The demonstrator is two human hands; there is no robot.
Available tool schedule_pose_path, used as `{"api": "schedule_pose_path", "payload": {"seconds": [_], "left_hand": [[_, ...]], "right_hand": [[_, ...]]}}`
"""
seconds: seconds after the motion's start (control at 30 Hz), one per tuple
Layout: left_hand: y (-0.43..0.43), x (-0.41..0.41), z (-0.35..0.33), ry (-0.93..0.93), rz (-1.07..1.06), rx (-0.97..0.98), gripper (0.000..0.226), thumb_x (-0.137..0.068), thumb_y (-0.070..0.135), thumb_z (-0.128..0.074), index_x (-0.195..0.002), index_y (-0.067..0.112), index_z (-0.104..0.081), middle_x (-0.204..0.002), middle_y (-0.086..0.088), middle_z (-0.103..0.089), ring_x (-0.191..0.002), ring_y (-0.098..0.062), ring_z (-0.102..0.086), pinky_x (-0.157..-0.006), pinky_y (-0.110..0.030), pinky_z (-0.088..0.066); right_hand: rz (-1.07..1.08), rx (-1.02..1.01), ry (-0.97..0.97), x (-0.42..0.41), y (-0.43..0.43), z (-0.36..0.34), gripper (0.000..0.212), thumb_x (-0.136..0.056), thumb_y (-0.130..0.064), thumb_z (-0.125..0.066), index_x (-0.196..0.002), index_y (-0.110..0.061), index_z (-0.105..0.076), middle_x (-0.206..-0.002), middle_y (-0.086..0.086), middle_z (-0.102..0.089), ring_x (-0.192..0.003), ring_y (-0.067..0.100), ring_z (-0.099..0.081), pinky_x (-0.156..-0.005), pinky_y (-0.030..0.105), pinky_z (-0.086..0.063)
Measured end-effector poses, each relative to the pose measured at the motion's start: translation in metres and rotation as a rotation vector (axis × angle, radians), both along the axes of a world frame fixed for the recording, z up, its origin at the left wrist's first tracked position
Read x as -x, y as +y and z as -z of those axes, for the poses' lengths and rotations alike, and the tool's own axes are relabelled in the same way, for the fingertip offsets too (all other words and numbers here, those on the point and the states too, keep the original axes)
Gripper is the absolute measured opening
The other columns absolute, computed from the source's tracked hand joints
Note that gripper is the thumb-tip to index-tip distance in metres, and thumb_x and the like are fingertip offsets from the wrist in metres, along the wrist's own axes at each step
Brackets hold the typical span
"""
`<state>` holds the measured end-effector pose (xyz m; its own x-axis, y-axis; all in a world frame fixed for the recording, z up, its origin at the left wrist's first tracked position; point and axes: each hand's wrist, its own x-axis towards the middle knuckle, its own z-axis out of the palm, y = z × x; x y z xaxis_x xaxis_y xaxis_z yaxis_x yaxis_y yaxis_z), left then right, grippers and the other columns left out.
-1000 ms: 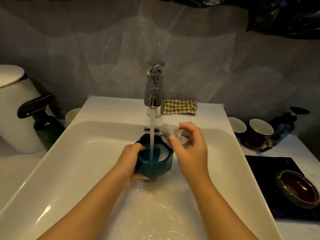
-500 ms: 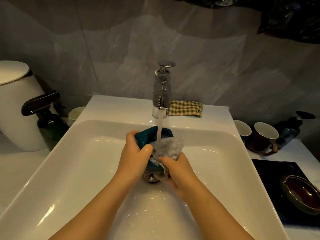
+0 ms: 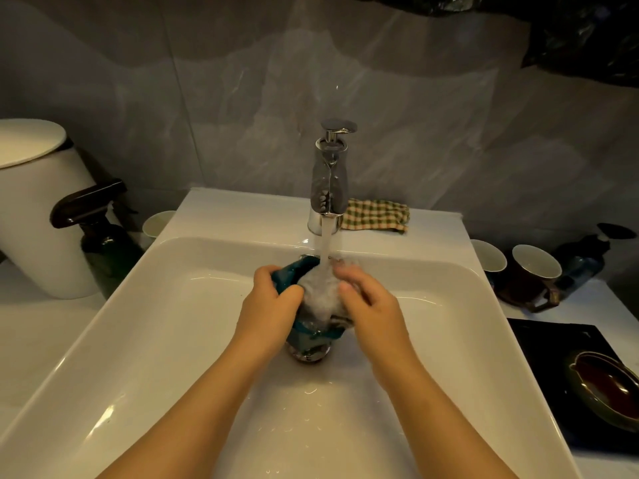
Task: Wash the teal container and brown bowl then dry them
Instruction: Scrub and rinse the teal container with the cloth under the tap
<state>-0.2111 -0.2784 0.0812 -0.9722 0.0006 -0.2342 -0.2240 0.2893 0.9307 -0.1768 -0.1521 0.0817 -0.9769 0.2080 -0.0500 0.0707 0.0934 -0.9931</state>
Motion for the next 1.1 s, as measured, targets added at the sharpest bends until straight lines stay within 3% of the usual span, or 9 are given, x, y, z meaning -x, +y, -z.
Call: {"api": "schedule_pose_path", "payload": {"seconds": [0.07,0.17,0.27,0.37,0.5,0.67,0.77,0.97,1.1], "left_hand": [[0.002,-0.003,0.001,0.031,-0.014,0.005,0.039,-0.085,0.012,-0.051,-0.121,0.021,-0.037,-0.099,-0.003,-0.057,-0.089,-0.021,-0.059,-0.078,-0.041,-0.055],[0.004,-0.009,0.001,0.126,0.016,0.078,0.05,-0.082,0.008,-0.054,-0.128,0.019,-0.035,-0.104,-0.004,-0.057,-0.089,-0.022,-0.06,-0.074,-0.036,-0.054],[0.006,-0.012,-0.002,0.182,0.076,0.126,0.051,-0.076,0.018,-0.054,-0.122,0.025,-0.035,-0.101,0.0,-0.057,-0.087,-0.018,-0.058,-0.072,-0.035,-0.053],[0.008,-0.011,-0.005,0.176,0.132,0.171,0.055,-0.061,0.028,-0.047,-0.115,0.031,-0.035,-0.092,0.011,-0.054,-0.084,-0.014,-0.057,-0.073,-0.035,-0.053],[0.007,-0.009,-0.003,0.114,0.091,0.165,0.039,-0.077,0.02,-0.052,-0.114,0.028,-0.038,-0.085,0.01,-0.055,-0.082,-0.017,-0.059,-0.077,-0.042,-0.054],[0.004,-0.004,0.001,0.109,0.071,0.115,0.035,-0.085,0.01,-0.049,-0.115,0.026,-0.039,-0.086,0.006,-0.057,-0.08,-0.015,-0.059,-0.068,-0.034,-0.052],[0.002,-0.001,0.0,0.055,-0.025,0.023,0.028,-0.089,0.015,-0.046,-0.114,0.025,-0.039,-0.088,0.006,-0.054,-0.078,-0.01,-0.055,-0.065,-0.031,-0.049],[-0.001,0.001,0.001,0.023,-0.001,0.07,0.025,-0.088,0.018,-0.047,-0.109,0.027,-0.038,-0.086,0.006,-0.054,-0.081,-0.015,-0.057,-0.078,-0.042,-0.053],[0.004,-0.001,0.003,0.009,0.021,0.092,0.026,-0.087,0.019,-0.049,-0.109,0.027,-0.038,-0.086,0.004,-0.055,-0.081,-0.016,-0.057,-0.078,-0.041,-0.052]], "right_hand": [[0.072,-0.234,-0.012,-0.003,-0.007,0.012,0.029,-0.091,-0.011,-0.052,-0.11,-0.031,-0.044,-0.113,-0.006,-0.054,-0.097,0.009,-0.057,-0.066,0.011,-0.05],[0.127,-0.071,-0.214,-0.003,-0.014,0.021,0.044,-0.087,-0.015,-0.059,-0.116,-0.03,-0.03,-0.106,0.005,-0.061,-0.082,0.014,-0.062,-0.061,0.022,-0.056],[0.015,0.3,-0.427,-0.001,-0.012,0.017,0.031,-0.084,-0.011,-0.064,-0.11,-0.019,-0.049,-0.096,0.011,-0.067,-0.084,0.027,-0.067,-0.065,0.036,-0.06],[0.016,0.002,-0.449,0.012,-0.003,0.02,0.016,-0.078,-0.008,-0.065,-0.092,-0.015,-0.06,-0.088,0.009,-0.066,-0.08,0.024,-0.065,-0.067,0.035,-0.058],[0.116,-0.222,-0.258,0.015,-0.001,0.016,0.087,-0.044,-0.043,-0.069,-0.125,-0.024,-0.044,-0.123,-0.003,-0.049,-0.113,0.022,-0.051,-0.09,0.047,-0.051],[0.159,-0.302,0.044,0.003,0.009,0.02,0.025,-0.086,-0.022,-0.064,-0.108,-0.028,-0.055,-0.099,-0.013,-0.058,-0.091,0.003,-0.057,-0.065,0.004,-0.043],[0.271,-0.251,0.009,0.0,0.015,0.014,0.019,-0.088,-0.035,-0.06,-0.085,-0.017,-0.054,-0.072,-0.011,-0.058,-0.065,-0.001,-0.054,-0.049,0.014,-0.043],[0.488,-0.024,0.161,0.0,0.02,-0.004,0.021,-0.088,-0.027,-0.062,-0.077,-0.026,-0.043,-0.08,-0.008,-0.054,-0.072,0.003,-0.056,-0.055,0.017,-0.045],[0.174,-0.105,0.113,-0.004,0.005,-0.002,0.021,-0.084,-0.043,-0.059,-0.071,-0.027,-0.053,-0.072,-0.009,-0.057,-0.071,0.003,-0.058,-0.062,0.021,-0.047]]}}
